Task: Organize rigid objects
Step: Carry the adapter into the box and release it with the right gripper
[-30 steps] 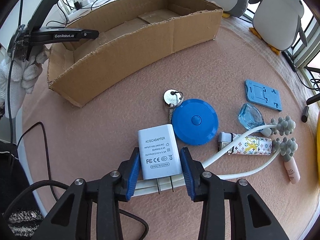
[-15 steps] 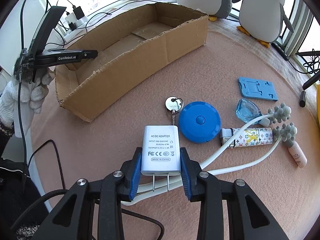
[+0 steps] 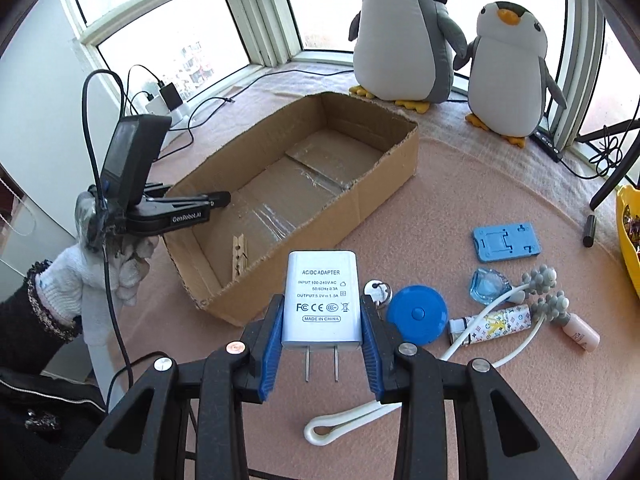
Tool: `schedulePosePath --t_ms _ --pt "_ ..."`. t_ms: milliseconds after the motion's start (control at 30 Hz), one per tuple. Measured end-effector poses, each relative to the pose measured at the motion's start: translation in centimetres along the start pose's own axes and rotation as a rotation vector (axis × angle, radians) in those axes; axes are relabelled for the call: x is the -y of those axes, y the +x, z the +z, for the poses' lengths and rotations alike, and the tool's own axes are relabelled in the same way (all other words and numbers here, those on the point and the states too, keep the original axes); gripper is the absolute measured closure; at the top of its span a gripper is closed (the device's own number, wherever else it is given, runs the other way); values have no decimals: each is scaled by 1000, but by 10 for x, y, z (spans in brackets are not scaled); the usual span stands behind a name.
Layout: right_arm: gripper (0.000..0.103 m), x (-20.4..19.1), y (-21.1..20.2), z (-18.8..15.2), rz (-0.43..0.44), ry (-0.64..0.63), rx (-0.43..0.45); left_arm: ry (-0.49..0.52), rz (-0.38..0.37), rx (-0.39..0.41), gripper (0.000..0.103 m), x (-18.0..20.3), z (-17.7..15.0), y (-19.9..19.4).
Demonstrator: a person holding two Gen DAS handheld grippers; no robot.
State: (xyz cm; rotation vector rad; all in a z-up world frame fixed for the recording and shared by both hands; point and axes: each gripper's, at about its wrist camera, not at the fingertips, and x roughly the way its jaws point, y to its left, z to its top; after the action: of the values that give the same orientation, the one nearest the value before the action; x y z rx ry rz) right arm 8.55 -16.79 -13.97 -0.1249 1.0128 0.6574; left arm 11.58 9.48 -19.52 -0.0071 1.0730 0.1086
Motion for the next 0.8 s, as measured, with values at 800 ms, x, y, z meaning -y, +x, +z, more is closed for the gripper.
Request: schedulePosePath --t_ms 800 --pt "71 -63 79 78 -59 34 27 -2 -8 2 68 -1 1 1"
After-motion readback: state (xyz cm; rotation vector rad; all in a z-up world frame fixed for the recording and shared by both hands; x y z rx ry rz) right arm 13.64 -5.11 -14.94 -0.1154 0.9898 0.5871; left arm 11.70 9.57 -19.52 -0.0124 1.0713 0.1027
